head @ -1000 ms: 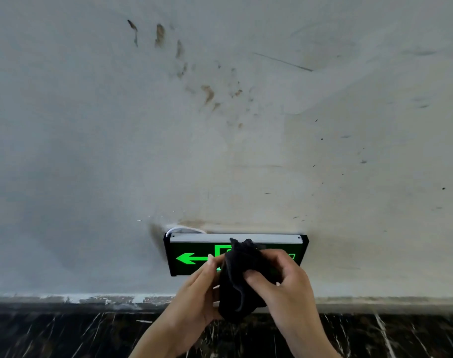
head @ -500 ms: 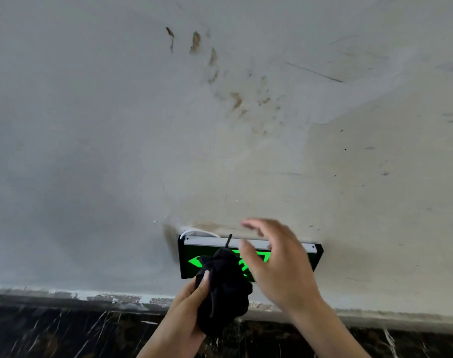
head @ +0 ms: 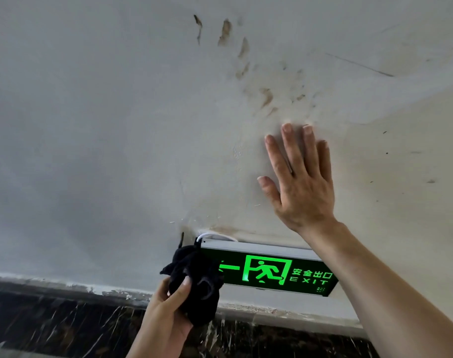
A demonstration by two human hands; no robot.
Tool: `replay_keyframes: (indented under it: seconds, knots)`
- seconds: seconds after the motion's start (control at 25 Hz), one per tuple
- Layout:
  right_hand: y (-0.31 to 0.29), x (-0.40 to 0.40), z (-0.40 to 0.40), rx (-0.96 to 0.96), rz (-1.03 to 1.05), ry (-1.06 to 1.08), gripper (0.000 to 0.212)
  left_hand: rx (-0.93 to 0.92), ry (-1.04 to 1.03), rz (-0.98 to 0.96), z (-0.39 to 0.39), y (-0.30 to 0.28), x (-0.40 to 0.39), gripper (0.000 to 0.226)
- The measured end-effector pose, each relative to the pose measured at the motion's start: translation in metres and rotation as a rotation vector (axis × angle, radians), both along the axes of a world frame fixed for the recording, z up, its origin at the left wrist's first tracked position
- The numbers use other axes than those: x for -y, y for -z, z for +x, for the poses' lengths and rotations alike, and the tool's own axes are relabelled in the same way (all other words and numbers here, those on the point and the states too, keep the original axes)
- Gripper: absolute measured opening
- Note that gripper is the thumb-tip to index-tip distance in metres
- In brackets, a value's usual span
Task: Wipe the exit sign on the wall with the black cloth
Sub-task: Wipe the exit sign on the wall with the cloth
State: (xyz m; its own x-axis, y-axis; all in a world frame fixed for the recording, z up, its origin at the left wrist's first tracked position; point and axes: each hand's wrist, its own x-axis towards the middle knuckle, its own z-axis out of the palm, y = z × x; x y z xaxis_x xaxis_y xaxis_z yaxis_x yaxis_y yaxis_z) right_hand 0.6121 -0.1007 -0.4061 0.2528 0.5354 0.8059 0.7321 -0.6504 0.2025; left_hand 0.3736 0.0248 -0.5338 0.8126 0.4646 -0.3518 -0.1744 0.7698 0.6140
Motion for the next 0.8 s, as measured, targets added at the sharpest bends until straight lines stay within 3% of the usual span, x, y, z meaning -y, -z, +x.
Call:
replay_keyframes:
  seconds: [0.16,0.24,0.32,0.4,0.48,0.68,0.8]
  knots:
    - [0.011,-0.011,0.018,0.162,0.072,0.062,0.066,-0.070,-0.209,0.143,0.003,0.001,-0.023,0.044]
    - [0.016,-0.015,0.022,0.224,0.114,0.064,0.068,-0.140,-0.329,0.353,0.008,0.000,-0.036,0.045]
    - [0.017,-0.017,0.025,0.268,0.139,0.063,0.068,-0.222,-0.426,0.617,0.016,-0.003,-0.044,0.061]
    - [0.017,-0.018,0.027,0.288,0.149,0.062,0.067,-0.335,-0.455,0.877,0.026,-0.003,-0.048,0.073]
    - [0.017,-0.020,0.028,0.302,0.154,0.064,0.064,-0.457,-0.477,1.071,0.038,0.001,-0.047,0.071]
    - [0.019,-0.021,0.030,0.332,0.189,0.045,0.064,-0.586,-0.472,1.291,0.057,0.033,-0.029,0.062]
    - [0.020,-0.025,0.031,0.354,0.211,0.037,0.065,-0.540,-0.400,1.326,0.057,0.051,-0.028,0.061]
